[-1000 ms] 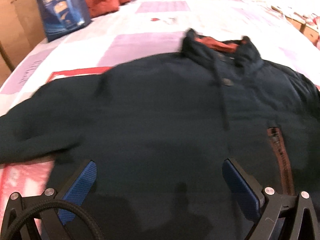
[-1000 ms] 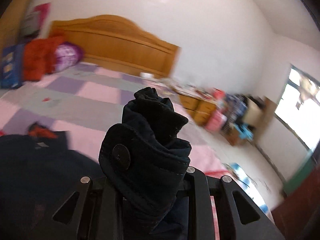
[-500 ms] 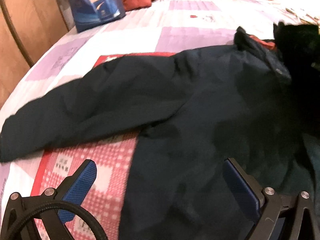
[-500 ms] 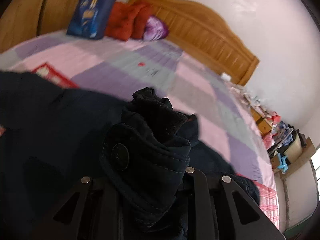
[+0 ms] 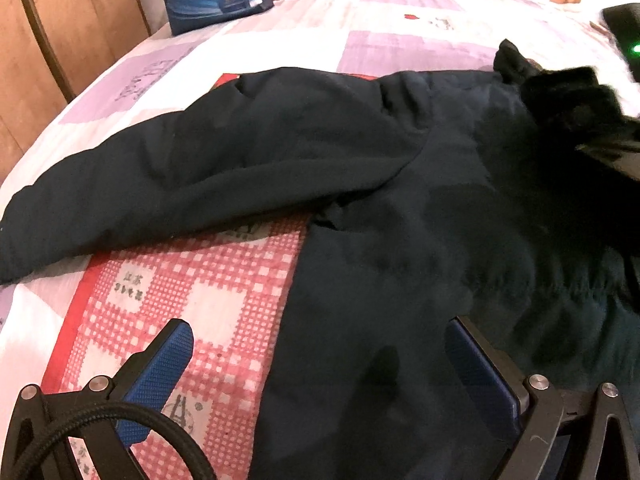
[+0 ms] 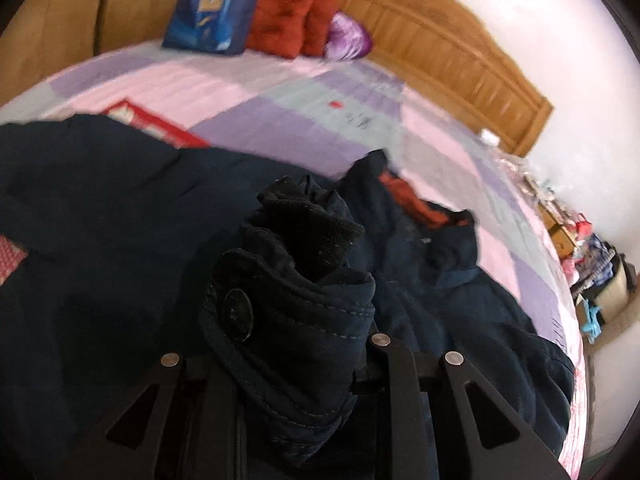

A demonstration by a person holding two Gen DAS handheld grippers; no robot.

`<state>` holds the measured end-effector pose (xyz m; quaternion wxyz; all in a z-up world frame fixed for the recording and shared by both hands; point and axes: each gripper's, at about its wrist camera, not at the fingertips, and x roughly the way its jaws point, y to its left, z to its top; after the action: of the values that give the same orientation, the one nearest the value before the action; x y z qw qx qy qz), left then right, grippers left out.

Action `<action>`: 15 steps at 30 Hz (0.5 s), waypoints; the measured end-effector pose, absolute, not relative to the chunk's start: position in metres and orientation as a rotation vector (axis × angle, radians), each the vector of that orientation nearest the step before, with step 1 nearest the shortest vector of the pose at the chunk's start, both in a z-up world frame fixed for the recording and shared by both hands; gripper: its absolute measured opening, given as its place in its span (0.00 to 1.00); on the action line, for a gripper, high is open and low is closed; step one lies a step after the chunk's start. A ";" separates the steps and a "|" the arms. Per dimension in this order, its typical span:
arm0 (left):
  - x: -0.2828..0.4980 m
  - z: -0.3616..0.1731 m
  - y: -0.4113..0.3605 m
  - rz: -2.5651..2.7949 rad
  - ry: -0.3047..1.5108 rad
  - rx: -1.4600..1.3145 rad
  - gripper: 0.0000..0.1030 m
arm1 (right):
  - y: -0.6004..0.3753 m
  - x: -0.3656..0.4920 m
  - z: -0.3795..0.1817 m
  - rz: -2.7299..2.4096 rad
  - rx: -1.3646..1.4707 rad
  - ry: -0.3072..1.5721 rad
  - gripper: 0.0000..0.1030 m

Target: Fold large clothes

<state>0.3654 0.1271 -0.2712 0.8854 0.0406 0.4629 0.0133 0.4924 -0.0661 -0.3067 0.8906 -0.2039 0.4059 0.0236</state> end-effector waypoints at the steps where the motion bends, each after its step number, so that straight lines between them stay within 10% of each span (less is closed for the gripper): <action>1: 0.366 -0.271 0.125 0.027 0.963 0.086 1.00 | -0.062 0.497 -0.312 0.052 -0.430 0.868 0.27; 8: 0.369 -0.267 0.109 0.006 0.950 0.103 1.00 | -0.065 0.490 -0.309 0.179 -0.346 0.930 0.39; 10: 0.371 -0.267 0.103 0.005 0.953 0.100 1.00 | -0.064 0.486 -0.310 0.268 -0.339 0.963 0.86; 15: 0.375 -0.264 0.090 0.000 0.963 0.095 1.00 | -0.047 0.478 -0.302 0.289 -0.391 0.922 0.97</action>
<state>0.3754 0.0900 -0.2641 0.8851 0.0458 0.4631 0.0002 0.4783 -0.0475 -0.3018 0.8673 -0.1868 0.4402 0.1383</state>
